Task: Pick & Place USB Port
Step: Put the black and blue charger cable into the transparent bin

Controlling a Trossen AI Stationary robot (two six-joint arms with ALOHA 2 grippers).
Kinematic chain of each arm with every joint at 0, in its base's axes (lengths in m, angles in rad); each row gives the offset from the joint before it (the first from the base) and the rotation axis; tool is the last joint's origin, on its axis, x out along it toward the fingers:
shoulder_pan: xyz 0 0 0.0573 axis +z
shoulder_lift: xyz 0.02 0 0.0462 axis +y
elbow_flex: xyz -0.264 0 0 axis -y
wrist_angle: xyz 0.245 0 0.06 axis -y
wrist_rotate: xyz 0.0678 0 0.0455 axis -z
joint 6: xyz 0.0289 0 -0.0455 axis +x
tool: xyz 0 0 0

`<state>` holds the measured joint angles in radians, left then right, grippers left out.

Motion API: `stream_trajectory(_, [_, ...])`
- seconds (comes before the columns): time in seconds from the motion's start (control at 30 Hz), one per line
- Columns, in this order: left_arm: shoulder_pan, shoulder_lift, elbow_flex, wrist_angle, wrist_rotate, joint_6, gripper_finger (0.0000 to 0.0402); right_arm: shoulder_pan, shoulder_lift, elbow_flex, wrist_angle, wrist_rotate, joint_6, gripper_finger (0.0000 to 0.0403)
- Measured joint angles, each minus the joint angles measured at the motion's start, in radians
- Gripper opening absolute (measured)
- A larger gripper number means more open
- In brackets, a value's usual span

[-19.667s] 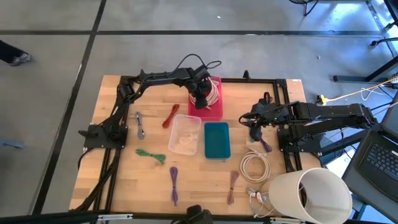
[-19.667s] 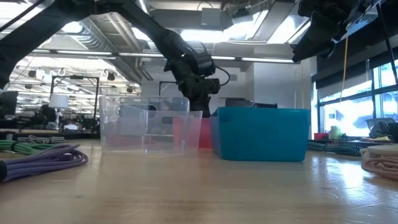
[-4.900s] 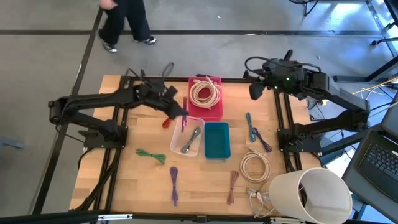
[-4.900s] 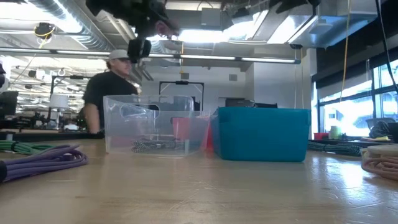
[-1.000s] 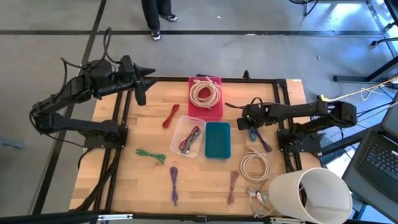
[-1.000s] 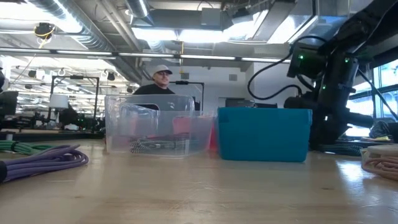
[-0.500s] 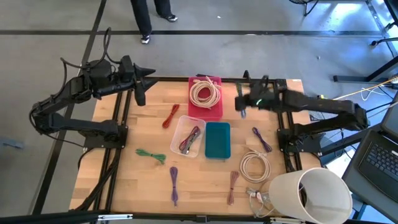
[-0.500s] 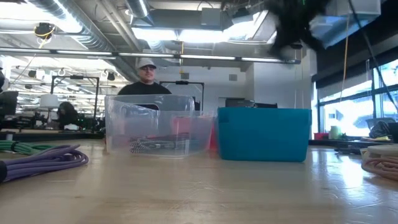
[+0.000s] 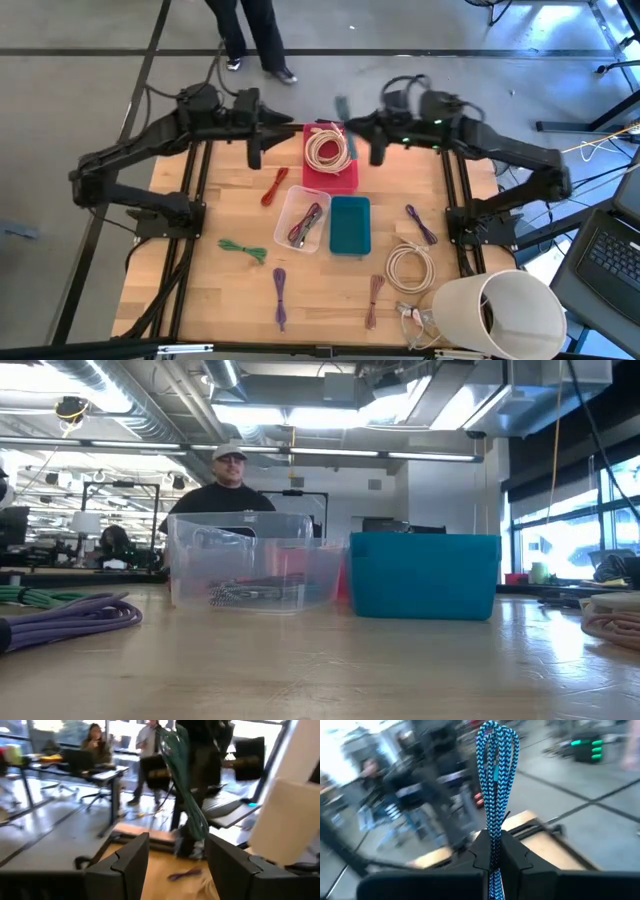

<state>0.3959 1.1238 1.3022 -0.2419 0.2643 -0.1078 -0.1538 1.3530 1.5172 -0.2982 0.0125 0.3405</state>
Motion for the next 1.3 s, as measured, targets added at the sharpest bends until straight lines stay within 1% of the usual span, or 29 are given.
stream_trajectory(0.1, [0.019, 0.050, 0.000, 0.102, 0.089, -0.048, 0.0192, 0.018, 0.074, 0.058, 0.017, -0.060, -0.021, 0.0014])
stream_trajectory(0.27, [0.034, 0.109, 0.000, 0.215, 0.233, -0.121, 0.0201, 0.030, 0.178, 0.167, 0.019, -0.096, -0.078, 0.0014])
stream_trajectory(0.37, [0.034, 0.132, 0.000, 0.273, 0.301, -0.156, 0.0203, 0.032, 0.218, 0.225, 0.021, -0.108, -0.093, 0.0014])
stream_trajectory(0.47, [0.033, 0.142, 0.000, 0.319, 0.351, -0.168, 0.0202, 0.032, 0.257, 0.260, 0.020, -0.142, -0.107, 0.0014])
stream_trajectory(0.53, [0.031, 0.143, 0.000, 0.332, 0.356, -0.168, 0.0195, 0.032, 0.273, 0.272, 0.016, -0.145, -0.110, 0.0014])
stream_trajectory(0.6, [0.031, 0.142, 0.000, 0.329, 0.364, -0.162, 0.0175, 0.032, 0.278, 0.279, 0.016, -0.145, -0.113, 0.0014])
stream_trajectory(0.7, [0.032, 0.142, 0.000, 0.320, 0.417, -0.153, 0.0111, 0.032, 0.278, 0.279, 0.018, -0.142, -0.113, 0.0014])
stream_trajectory(0.73, [0.032, 0.142, 0.000, 0.317, 0.415, -0.152, 0.0085, 0.032, 0.278, 0.279, 0.013, -0.134, -0.112, 0.0011])
stream_trajectory(0.77, [0.033, 0.142, 0.000, 0.318, 0.411, -0.148, 0.0077, 0.031, 0.278, 0.280, 0.011, -0.131, -0.111, 0.0010])
stream_trajectory(0.93, [0.041, 0.146, -0.003, 0.304, 0.428, -0.132, 0.0077, 0.034, 0.276, 0.283, -0.067, -0.131, -0.086, 0.0010])
stream_trajectory(1.17, [0.045, 0.145, -0.003, 0.299, 0.439, -0.122, 0.0077, 0.039, 0.276, 0.282, -0.073, -0.132, -0.082, 0.0012])
stream_trajectory(1.2, [0.045, 0.145, -0.003, 0.300, 0.440, -0.120, 0.0077, 0.039, 0.276, 0.282, -0.072, -0.131, -0.088, 0.0022])
stream_trajectory(1.3, [0.045, 0.145, -0.003, 0.298, 0.453, -0.107, 0.0079, 0.041, 0.276, 0.281, -0.073, -0.085, -0.116, 0.0070])
